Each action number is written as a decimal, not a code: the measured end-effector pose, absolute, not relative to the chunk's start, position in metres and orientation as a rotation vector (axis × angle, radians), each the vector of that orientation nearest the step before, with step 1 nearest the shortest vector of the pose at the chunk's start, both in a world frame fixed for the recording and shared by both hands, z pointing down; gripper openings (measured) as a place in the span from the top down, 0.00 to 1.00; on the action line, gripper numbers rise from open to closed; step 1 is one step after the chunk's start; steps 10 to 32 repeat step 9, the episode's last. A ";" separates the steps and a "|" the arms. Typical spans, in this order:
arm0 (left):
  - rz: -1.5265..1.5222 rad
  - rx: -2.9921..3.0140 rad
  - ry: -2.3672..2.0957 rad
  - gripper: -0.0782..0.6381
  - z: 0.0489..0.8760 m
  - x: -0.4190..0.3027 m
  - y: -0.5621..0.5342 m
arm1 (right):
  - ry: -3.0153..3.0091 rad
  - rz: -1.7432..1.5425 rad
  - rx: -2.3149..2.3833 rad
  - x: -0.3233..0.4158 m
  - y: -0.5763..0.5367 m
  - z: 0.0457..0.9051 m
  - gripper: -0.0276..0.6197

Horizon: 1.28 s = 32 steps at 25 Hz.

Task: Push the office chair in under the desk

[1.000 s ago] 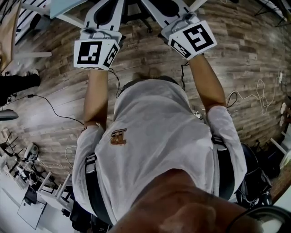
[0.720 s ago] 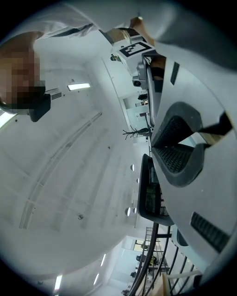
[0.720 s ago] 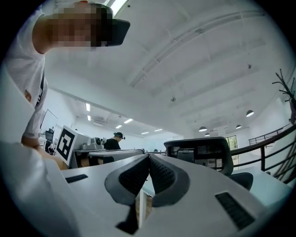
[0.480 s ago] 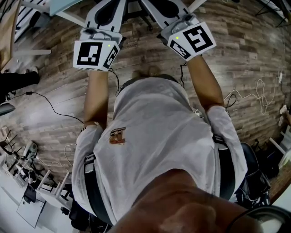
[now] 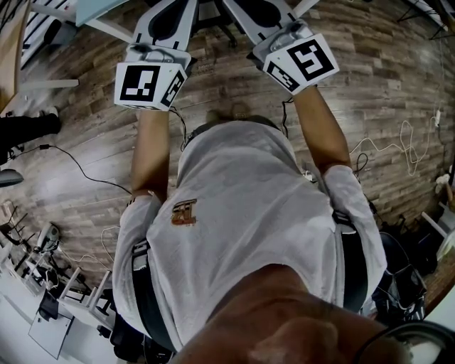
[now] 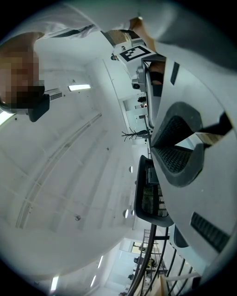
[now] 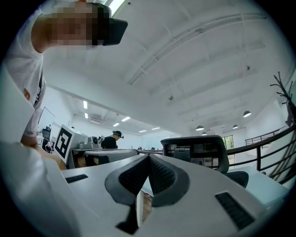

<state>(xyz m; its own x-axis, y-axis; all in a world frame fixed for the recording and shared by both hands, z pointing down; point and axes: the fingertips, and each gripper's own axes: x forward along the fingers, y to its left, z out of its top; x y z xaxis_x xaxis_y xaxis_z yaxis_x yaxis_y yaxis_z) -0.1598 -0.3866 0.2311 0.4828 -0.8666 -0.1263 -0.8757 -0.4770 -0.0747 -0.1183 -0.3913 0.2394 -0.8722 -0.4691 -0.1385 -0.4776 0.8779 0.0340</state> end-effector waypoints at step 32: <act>0.111 -2.603 1.514 0.86 0.231 -0.161 -0.382 | 2.931 0.126 -0.746 -0.121 -0.386 0.237 0.90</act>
